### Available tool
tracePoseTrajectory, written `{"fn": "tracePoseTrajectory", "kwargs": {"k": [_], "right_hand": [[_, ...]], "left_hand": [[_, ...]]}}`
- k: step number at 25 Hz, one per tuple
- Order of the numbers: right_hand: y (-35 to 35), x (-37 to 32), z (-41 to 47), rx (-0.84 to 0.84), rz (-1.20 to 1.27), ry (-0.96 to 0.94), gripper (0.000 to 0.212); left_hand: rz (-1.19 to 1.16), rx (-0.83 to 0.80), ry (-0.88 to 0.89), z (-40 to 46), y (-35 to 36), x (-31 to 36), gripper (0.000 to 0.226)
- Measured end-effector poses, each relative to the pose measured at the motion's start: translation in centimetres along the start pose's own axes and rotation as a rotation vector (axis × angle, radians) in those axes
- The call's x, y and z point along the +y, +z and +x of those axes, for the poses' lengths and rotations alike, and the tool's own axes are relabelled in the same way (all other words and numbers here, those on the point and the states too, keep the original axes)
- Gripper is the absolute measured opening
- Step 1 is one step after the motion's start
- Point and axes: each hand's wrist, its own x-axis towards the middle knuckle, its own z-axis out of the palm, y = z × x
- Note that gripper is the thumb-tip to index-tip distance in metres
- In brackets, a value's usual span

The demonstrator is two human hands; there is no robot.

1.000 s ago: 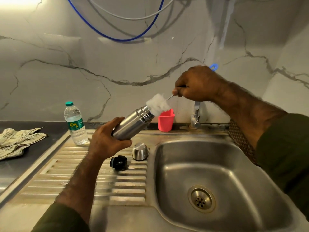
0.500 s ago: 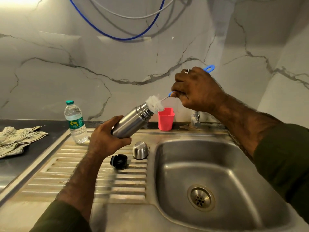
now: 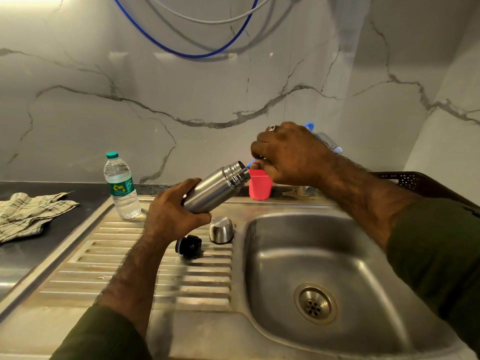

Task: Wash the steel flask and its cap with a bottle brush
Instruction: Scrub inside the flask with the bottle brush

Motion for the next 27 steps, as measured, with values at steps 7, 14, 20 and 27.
{"fn": "tracePoseTrajectory", "kwargs": {"k": [7, 14, 20, 27], "right_hand": [[-0.2, -0.8, -0.9, 0.014, 0.003, 0.135, 0.027], [0.0, -0.3, -0.1, -0.384, 0.255, 0.34, 0.032], [1.3, 0.4, -2.9, 0.097, -0.187, -0.063, 0.024], [0.8, -0.5, -1.4, -0.567, 0.556, 0.532, 0.022]], "left_hand": [[-0.01, 0.008, 0.012, -0.1, 0.6, 0.7, 0.084], [0.101, 0.028, 0.083, -0.2, 0.7, 0.9, 0.085], [0.032, 0.055, 0.037, 0.0, 0.1, 0.4, 0.084], [0.233, 0.018, 0.2, -0.1, 0.9, 0.8, 0.081]]}}
